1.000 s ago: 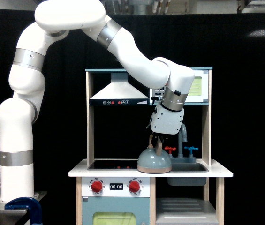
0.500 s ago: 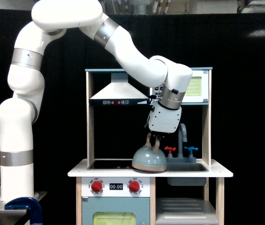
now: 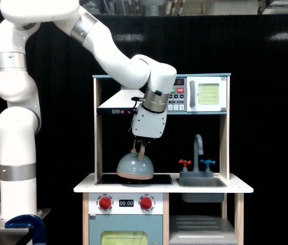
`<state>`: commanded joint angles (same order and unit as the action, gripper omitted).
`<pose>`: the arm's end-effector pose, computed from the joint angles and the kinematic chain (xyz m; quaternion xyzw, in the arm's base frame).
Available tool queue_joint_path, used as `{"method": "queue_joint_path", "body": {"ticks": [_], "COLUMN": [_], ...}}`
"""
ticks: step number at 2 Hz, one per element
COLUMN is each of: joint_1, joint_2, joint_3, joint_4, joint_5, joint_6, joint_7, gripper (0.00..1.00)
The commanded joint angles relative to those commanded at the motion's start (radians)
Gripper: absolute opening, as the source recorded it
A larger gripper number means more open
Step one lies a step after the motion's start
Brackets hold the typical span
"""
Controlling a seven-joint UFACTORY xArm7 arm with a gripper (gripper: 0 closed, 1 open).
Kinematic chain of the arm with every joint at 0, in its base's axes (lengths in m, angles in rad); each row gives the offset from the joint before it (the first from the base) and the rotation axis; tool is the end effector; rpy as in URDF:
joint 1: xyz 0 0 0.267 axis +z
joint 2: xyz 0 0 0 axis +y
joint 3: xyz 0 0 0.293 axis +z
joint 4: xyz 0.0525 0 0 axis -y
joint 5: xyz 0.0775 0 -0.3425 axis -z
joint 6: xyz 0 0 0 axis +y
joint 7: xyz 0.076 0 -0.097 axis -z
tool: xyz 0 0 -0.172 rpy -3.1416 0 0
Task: Place the teapot on the stove
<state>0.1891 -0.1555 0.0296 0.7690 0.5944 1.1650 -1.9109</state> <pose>0.3240 0.1960 0.1700 -0.5894 -0.7593 -0.1122 0.2521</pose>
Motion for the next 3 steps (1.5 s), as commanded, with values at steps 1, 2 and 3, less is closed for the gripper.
{"method": "queue_joint_path", "body": {"ticks": [1, 2, 3], "joint_1": [0.097, 0.137, 0.154], "joint_2": [-0.076, -0.053, -0.046], "joint_3": [0.084, 0.108, 0.112], "joint_4": [-0.091, -0.105, -0.118], "joint_5": [0.080, 0.114, 0.128], "joint_6": [-0.087, -0.146, -0.171], "joint_7": [0.106, 0.122, 0.122], "gripper": [0.00, 0.00, 1.00]}}
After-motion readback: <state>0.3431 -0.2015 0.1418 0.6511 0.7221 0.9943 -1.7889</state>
